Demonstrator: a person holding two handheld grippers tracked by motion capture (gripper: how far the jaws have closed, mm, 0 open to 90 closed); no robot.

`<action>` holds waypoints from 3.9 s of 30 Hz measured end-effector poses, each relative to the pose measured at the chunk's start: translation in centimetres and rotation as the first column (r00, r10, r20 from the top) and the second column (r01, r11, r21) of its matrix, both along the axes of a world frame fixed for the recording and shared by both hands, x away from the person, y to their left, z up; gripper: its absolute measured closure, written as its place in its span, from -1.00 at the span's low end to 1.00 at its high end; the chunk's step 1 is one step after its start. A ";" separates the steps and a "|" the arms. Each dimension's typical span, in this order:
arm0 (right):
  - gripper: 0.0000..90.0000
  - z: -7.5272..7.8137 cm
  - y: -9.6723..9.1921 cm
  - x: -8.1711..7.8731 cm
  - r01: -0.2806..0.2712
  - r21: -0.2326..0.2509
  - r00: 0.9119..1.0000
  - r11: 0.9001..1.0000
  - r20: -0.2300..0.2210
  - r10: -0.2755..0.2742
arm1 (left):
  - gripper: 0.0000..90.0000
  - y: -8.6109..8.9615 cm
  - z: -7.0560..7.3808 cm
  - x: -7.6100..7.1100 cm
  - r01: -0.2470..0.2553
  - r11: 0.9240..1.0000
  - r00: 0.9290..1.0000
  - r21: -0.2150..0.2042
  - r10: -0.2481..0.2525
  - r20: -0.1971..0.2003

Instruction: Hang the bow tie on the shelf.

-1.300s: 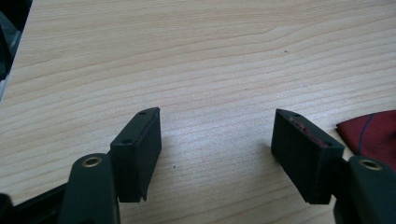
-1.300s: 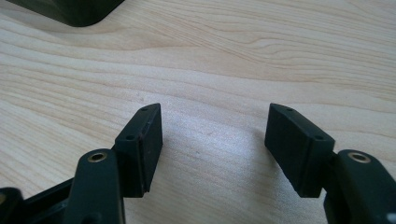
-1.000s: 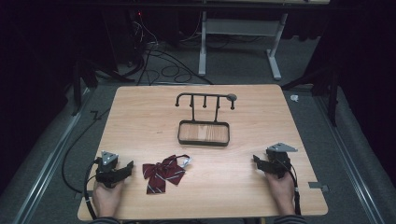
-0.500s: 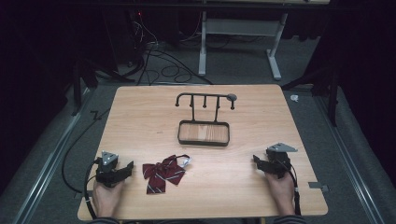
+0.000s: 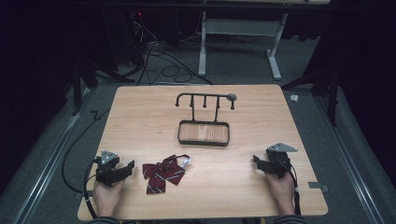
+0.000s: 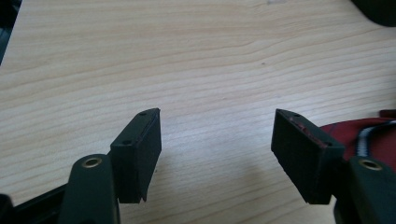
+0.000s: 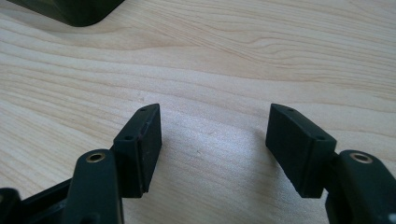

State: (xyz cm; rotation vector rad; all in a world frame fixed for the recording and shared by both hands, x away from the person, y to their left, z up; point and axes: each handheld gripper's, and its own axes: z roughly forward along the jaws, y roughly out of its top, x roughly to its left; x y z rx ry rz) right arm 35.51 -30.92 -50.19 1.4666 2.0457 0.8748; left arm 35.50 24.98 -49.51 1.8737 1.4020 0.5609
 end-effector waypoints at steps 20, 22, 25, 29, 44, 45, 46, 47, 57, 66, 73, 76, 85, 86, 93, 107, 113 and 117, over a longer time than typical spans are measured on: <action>-0.18 0.0 0.0 0.0 -0.001 0.000 1.000 1.000 -0.002 0.001 | -0.16 -3.2 3.2 -0.2 0.129 0.991 0.989 -0.037 -0.126 0.072; -0.18 0.0 0.0 0.0 -0.004 0.001 1.000 1.000 -0.002 0.004 | -0.16 -3.5 3.5 -0.1 0.141 0.989 0.988 -0.039 -0.139 0.060; -0.18 0.0 0.0 0.0 -0.005 -0.002 1.000 1.000 -0.001 0.005 | -0.16 -3.9 3.9 0.1 0.162 0.985 0.986 -0.060 -0.159 0.055; -0.18 0.0 0.0 0.0 -0.005 -0.001 1.000 1.000 -0.001 0.005 | -0.16 -4.9 4.5 0.2 0.204 0.978 0.978 -0.050 -0.202 0.052; -0.18 0.0 0.0 0.0 -0.005 0.002 1.000 1.000 -0.004 0.005 | -0.09 -8.9 4.4 1.0 0.332 0.942 0.943 -0.053 -0.331 0.022; -0.18 0.0 -0.1 0.0 -0.006 0.003 1.000 1.000 -0.004 0.006 | -0.08 -9.2 4.3 1.0 0.338 0.939 0.941 -0.054 -0.338 0.017; -0.18 0.0 -0.1 0.0 -0.006 0.003 1.000 1.000 -0.004 0.006 | -0.07 -9.5 4.2 1.1 0.343 0.938 0.939 -0.055 -0.343 0.017; -0.18 0.0 -0.1 0.0 -0.006 0.003 1.000 1.000 -0.004 0.006 | -0.07 -9.7 4.2 1.1 0.350 0.935 0.937 -0.053 -0.350 0.015; -0.18 0.0 -0.1 0.0 -0.006 0.004 1.000 1.000 -0.003 0.006 | -0.02 -12.1 4.0 1.5 0.412 0.911 0.911 0.000 -0.412 0.006; -0.18 0.0 -0.1 0.0 -0.006 0.006 1.000 1.000 -0.003 0.006 | 0.05 -13.5 3.9 2.3 0.439 0.898 0.899 0.012 -0.439 -0.002; -0.19 0.0 -0.1 0.0 -0.006 0.005 1.000 1.000 -0.003 0.006 | 0.08 -14.8 3.9 2.8 0.463 0.886 0.886 0.033 -0.463 -0.008; -0.19 0.0 -0.1 0.0 -0.004 0.006 1.000 1.000 -0.003 0.004 | 0.17 -15.4 3.7 3.0 0.471 0.880 0.882 0.060 -0.471 -0.016; -0.19 0.0 -0.1 0.0 -0.004 0.006 1.000 1.000 -0.003 0.004 | 0.50 -15.9 2.8 4.0 0.475 0.878 0.879 0.050 -0.472 -0.061; -0.19 0.0 -0.1 0.0 -0.004 0.006 1.000 1.000 -0.003 0.004 | 0.56 -15.9 2.8 4.0 0.475 0.878 0.879 0.050 -0.472 -0.061; -0.19 0.0 -0.1 0.0 -0.007 0.005 1.000 1.000 -0.004 0.007 | 0.97 -15.4 2.3 4.6 0.472 0.881 0.879 0.035 -0.468 -0.094; -0.19 0.0 -0.1 0.0 -0.005 0.010 1.000 1.000 -0.002 0.005 | 1.00 -13.9 4.0 4.3 0.446 0.895 0.894 -0.018 -0.446 -0.032; -0.19 0.0 -0.1 0.0 -0.005 0.007 1.000 1.000 -0.003 0.005 | 1.00 -12.8 5.3 3.7 0.433 0.900 0.901 -0.052 -0.434 0.001; -0.20 0.0 -0.1 0.0 -0.008 0.005 1.000 1.000 -0.005 0.008 | 1.00 -12.5 6.6 3.3 0.433 0.899 0.901 -0.059 -0.432 0.036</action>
